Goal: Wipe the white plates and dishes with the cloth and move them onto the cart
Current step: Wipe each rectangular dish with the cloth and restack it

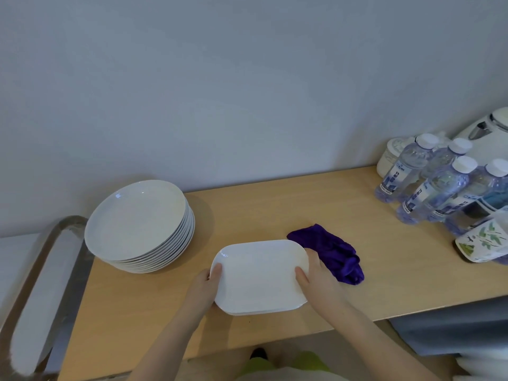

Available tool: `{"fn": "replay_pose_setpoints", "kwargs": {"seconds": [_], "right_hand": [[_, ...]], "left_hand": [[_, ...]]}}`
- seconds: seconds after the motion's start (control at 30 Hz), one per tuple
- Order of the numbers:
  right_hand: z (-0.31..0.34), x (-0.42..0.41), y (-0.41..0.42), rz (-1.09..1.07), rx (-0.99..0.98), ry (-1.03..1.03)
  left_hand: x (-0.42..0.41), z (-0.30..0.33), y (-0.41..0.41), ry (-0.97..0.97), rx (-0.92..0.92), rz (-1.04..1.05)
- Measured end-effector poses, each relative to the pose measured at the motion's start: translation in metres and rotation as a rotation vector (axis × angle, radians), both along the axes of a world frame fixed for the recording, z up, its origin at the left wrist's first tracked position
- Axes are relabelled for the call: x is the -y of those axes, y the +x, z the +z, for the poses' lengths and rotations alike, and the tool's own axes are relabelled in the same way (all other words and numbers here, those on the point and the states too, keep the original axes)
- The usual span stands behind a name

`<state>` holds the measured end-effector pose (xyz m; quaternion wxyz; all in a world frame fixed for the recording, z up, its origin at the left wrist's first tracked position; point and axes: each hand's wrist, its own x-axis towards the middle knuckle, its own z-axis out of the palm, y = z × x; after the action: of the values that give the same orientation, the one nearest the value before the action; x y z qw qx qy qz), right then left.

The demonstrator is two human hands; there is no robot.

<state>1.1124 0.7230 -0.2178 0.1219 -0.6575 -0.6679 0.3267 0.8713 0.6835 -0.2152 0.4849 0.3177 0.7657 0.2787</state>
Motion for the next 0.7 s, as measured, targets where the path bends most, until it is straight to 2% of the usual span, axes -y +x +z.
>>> {"fn": "replay_pose_setpoints", "kwargs": {"seconds": [0.23,0.5,0.7], "right_hand": [[-0.003,0.001,-0.005,-0.115,-0.152,-0.069],[-0.004,-0.001,-0.016,-0.291,-0.346,-0.12],[0.001,-0.003,-0.017,-0.261,-0.398,-0.092]], "left_hand": [[-0.002,-0.001,0.0,-0.029,0.076,0.008],[-0.005,0.002,0.003,-0.067,0.061,0.014],[-0.001,0.008,0.004,-0.05,0.076,0.107]]}}
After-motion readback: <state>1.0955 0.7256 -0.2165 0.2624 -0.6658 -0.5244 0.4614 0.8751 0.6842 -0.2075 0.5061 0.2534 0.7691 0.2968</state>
